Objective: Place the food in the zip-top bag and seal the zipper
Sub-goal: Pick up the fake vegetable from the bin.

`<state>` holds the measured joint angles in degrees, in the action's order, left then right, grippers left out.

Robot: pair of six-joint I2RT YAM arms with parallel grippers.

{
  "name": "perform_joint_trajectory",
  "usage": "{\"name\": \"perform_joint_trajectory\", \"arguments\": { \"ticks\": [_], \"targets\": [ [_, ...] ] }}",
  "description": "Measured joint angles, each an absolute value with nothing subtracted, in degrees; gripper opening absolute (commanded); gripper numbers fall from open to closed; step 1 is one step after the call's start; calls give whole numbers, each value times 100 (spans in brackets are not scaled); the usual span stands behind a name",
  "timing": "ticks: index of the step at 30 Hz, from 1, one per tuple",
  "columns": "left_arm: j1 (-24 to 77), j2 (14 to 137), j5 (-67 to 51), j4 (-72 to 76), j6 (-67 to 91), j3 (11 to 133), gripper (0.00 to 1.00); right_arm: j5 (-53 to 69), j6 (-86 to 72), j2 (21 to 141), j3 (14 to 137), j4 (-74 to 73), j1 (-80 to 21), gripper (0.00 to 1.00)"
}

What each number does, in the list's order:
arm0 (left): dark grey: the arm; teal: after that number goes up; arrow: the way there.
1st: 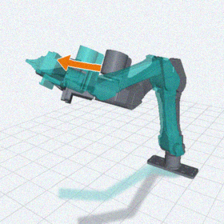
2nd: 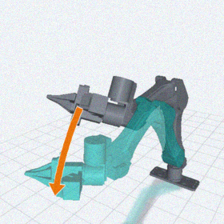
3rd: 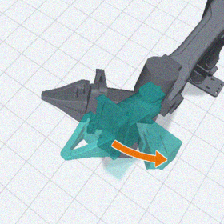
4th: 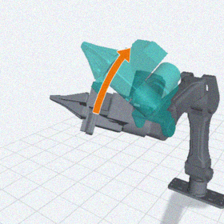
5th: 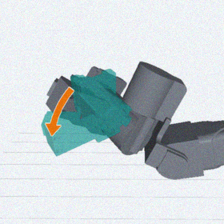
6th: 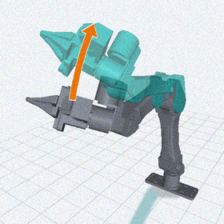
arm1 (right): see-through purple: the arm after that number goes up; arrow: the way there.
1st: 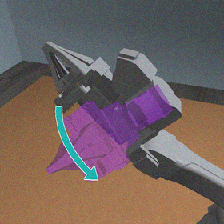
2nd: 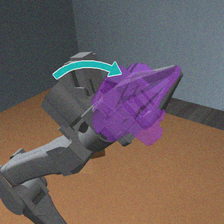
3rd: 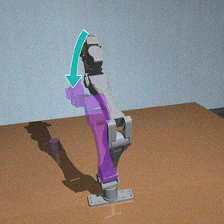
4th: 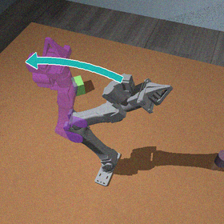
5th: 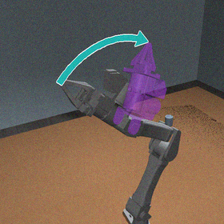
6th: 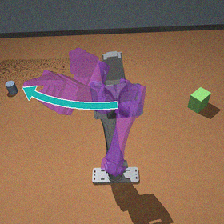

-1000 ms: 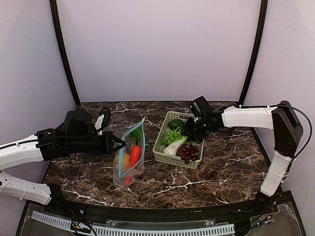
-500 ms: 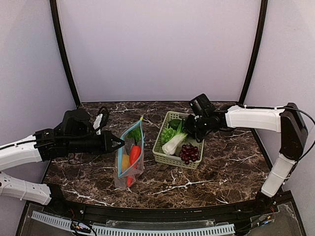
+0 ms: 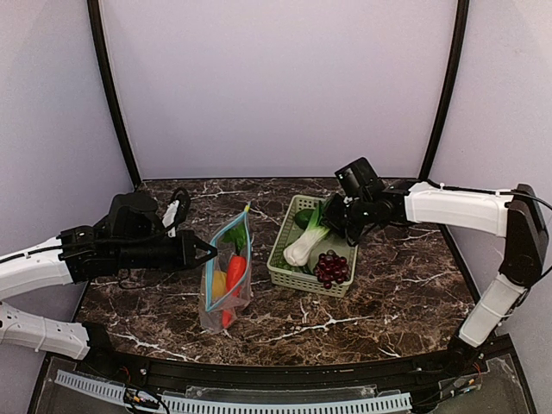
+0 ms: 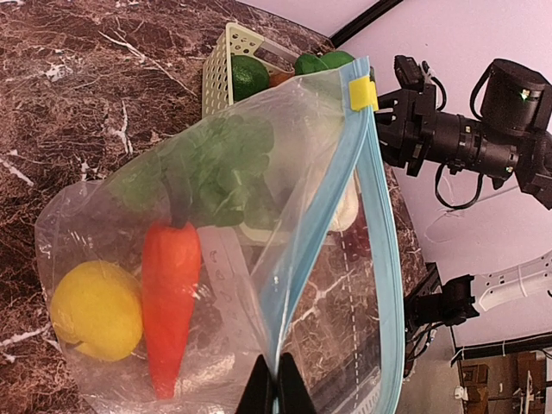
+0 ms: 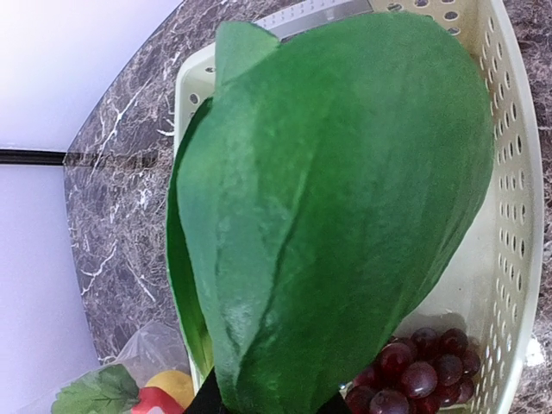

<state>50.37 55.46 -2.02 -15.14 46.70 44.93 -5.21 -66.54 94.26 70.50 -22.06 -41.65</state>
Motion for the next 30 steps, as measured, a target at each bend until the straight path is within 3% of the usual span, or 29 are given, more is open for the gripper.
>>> {"name": "perform_joint_trajectory", "arguments": {
  "ticks": [27,30],
  "targets": [
    [5037,5546,-202,-1653,4604,4574,1,1833,-7874,8438,6018,-902,-4163,22],
    [5037,5546,-202,-1662,4602,4574,1,2043,-8049,8357,5848,-604,-4108,18]
  ]
}}
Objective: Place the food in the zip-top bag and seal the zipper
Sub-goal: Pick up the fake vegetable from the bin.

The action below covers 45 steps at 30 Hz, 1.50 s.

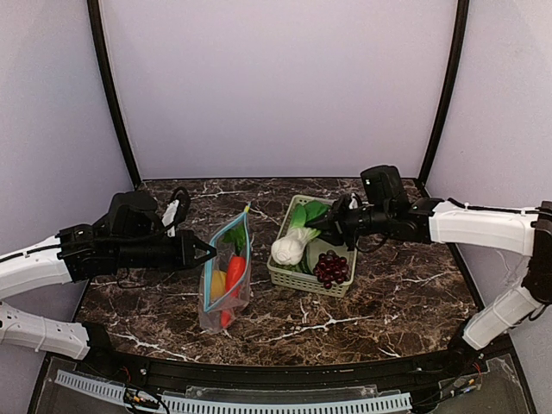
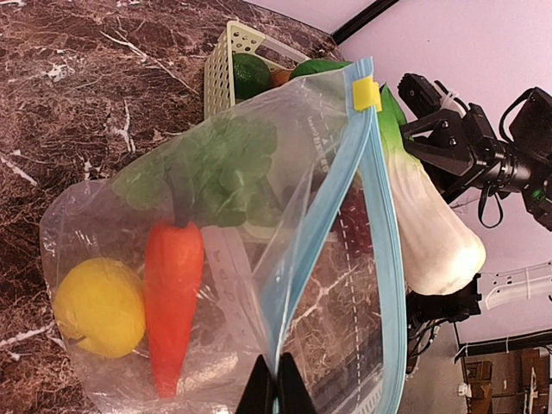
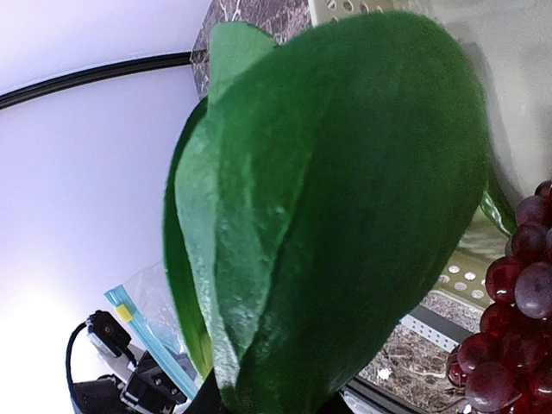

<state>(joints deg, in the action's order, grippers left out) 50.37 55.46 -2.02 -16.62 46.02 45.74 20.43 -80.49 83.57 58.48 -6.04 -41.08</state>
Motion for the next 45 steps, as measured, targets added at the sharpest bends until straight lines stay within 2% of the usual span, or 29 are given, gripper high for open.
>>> {"name": "perform_joint_trajectory", "arguments": {
  "ticks": [4,11,20,29,45],
  "targets": [
    [5037,5546,-204,-1667,4578,4578,1,2517,-8549,8315,5144,303,-4053,18],
    [5035,5546,-200,-1717,4560,4637,1,2239,-8149,8158,5537,-395,-4029,19],
    [5035,5658,-217,-1737,4536,4727,1,2121,-7655,7769,5559,-526,-3957,18],
    [5035,5765,-279,-1649,4532,4788,1,1415,-6410,7437,5865,-1293,-4069,18],
    [5035,6281,-823,-996,4569,5153,1,-847,-3787,7072,7113,-1131,-5977,19]
  ]
}}
